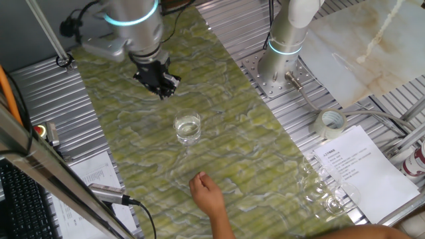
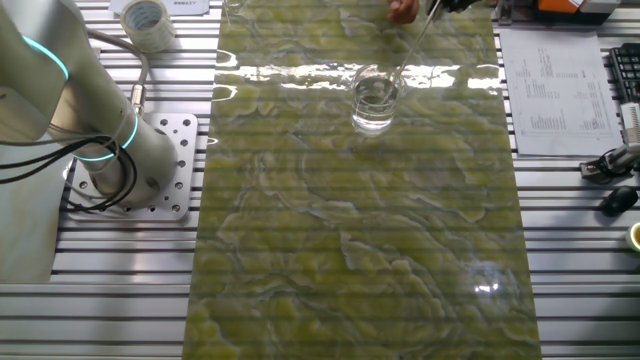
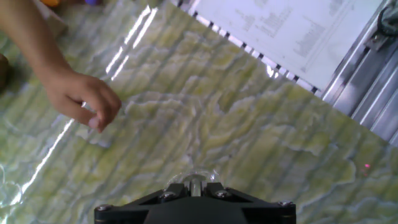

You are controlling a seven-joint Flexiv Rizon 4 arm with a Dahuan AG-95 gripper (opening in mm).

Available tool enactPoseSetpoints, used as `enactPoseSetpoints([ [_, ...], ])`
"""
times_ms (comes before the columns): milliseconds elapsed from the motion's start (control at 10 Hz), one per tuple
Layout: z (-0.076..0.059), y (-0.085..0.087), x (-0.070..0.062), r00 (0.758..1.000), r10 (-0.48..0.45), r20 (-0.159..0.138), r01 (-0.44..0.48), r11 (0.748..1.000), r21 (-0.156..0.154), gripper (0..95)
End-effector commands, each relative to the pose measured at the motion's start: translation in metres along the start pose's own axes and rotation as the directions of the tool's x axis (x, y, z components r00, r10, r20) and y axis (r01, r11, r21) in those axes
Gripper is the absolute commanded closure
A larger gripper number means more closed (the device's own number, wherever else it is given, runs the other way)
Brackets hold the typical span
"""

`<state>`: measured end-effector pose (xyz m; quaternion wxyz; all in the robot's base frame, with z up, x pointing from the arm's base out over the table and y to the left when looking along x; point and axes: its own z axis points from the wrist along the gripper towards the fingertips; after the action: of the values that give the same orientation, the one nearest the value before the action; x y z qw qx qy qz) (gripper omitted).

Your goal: Stir the beaker with a glass rod

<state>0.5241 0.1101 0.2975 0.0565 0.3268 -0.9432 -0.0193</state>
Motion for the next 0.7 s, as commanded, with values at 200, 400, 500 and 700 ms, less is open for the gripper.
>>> enactPoseSetpoints([
  [200, -0.0053, 0.0055, -0.0008, 0.991, 0.071, 0.111, -0.062, 0.995, -0.08, 95.0],
  [400, -0.0081, 0.0078, -0.0023, 0.989, 0.052, 0.139, -0.045, 0.997, -0.058, 95.0],
  [500, -0.0081, 0.0078, -0.0023, 0.988, 0.037, 0.148, -0.031, 0.999, -0.041, 95.0],
  [700, -0.008, 0.0078, -0.0022, 0.991, 0.004, 0.135, -0.004, 1.0, 0.002, 95.0],
])
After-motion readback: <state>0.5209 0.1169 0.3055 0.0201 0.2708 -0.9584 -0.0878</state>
